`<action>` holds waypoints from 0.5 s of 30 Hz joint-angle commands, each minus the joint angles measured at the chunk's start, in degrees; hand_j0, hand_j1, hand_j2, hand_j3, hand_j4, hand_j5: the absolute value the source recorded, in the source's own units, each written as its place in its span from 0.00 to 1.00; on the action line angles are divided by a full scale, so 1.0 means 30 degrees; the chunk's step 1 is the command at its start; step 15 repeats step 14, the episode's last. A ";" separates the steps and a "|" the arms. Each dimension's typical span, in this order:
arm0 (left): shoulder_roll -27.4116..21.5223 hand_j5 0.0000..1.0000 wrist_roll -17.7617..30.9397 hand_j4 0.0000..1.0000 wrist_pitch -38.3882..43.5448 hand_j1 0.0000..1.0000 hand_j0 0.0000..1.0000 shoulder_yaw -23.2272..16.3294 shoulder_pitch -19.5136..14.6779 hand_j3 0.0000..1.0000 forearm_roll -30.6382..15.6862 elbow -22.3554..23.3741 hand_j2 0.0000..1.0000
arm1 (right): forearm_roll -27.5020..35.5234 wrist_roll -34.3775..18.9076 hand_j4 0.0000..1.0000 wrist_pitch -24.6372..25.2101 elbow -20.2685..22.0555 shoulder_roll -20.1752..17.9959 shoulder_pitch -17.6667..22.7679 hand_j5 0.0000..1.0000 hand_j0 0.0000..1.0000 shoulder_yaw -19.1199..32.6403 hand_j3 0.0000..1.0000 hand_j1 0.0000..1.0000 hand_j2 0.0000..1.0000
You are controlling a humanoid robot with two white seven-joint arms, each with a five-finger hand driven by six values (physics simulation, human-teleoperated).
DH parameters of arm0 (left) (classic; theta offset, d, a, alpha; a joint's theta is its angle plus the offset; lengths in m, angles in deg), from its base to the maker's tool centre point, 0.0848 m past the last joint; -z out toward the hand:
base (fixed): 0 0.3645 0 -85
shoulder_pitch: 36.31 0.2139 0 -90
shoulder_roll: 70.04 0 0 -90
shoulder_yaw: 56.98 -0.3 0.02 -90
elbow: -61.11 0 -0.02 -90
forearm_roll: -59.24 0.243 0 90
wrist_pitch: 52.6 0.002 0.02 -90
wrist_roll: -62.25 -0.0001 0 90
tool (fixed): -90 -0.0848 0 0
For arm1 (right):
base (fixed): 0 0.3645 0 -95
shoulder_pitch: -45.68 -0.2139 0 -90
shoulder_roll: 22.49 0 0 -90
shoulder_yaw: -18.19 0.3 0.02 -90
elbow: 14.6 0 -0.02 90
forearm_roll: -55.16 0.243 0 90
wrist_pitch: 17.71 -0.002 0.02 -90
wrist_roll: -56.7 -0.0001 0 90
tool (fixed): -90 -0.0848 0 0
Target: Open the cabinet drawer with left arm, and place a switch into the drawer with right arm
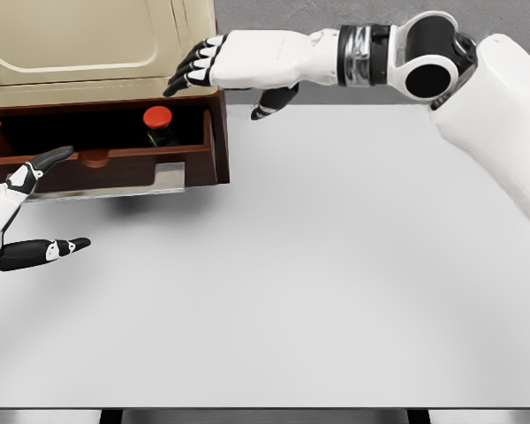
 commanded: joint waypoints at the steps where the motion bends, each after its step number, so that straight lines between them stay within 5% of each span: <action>1: -0.0009 1.00 -0.0008 1.00 0.0045 1.00 1.00 0.0002 0.0000 1.00 -0.0155 -0.0008 1.00 | 0.0808 0.0092 1.00 0.0066 0.2292 -0.3578 0.0088 1.00 1.00 0.0095 1.00 1.00 1.00; 7: -0.0009 1.00 -0.0008 1.00 0.0045 1.00 1.00 -0.0086 0.0000 1.00 -0.0213 -0.0008 1.00 | 0.2098 0.0180 1.00 0.0066 0.3699 -1.0902 0.1962 1.00 1.00 0.0270 1.00 1.00 1.00; 9: -0.0009 1.00 -0.0008 1.00 0.0045 1.00 1.00 -0.0056 0.0000 1.00 -0.0213 -0.0008 1.00 | 0.2274 0.0180 1.00 0.0066 0.3611 -1.2398 0.4451 1.00 1.00 0.2699 1.00 1.00 1.00; 11: -0.0009 1.00 -0.0008 1.00 0.0045 1.00 1.00 -0.0086 0.0058 1.00 -0.0213 -0.0008 1.00 | 0.2245 0.0151 1.00 0.0066 0.3640 -1.2516 0.6035 1.00 1.00 0.4402 1.00 1.00 1.00; 15: -0.0009 1.00 -0.0008 1.00 0.0045 1.00 1.00 -0.0056 0.0234 1.00 -0.0213 -0.0008 1.00 | 0.2245 0.0151 1.00 0.0066 0.3728 -1.2487 0.6065 1.00 1.00 0.4402 1.00 1.00 1.00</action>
